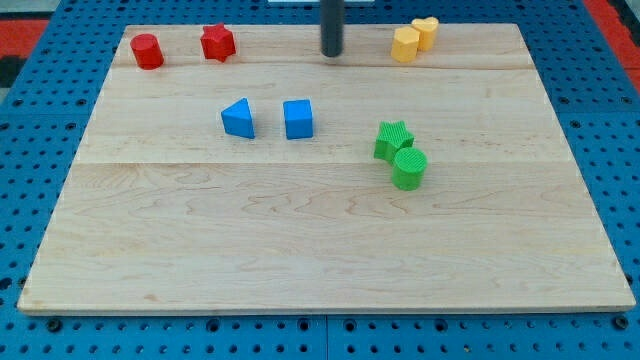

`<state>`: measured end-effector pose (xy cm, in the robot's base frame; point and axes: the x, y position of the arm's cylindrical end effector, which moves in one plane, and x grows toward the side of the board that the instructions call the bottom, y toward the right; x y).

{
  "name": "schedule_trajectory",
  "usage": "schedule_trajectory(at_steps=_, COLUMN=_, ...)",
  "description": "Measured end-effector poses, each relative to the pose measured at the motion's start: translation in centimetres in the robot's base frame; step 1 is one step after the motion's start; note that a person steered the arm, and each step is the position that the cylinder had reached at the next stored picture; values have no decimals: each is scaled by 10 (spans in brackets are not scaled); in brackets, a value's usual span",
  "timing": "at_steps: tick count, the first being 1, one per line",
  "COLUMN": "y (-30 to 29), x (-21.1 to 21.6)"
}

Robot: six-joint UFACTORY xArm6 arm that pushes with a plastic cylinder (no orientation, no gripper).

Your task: Move the green circle bottom right to the green star

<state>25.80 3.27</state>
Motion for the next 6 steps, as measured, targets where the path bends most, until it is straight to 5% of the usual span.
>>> schedule_trajectory(at_steps=2, y=84, x=43)
schedule_trajectory(at_steps=6, y=89, x=281)
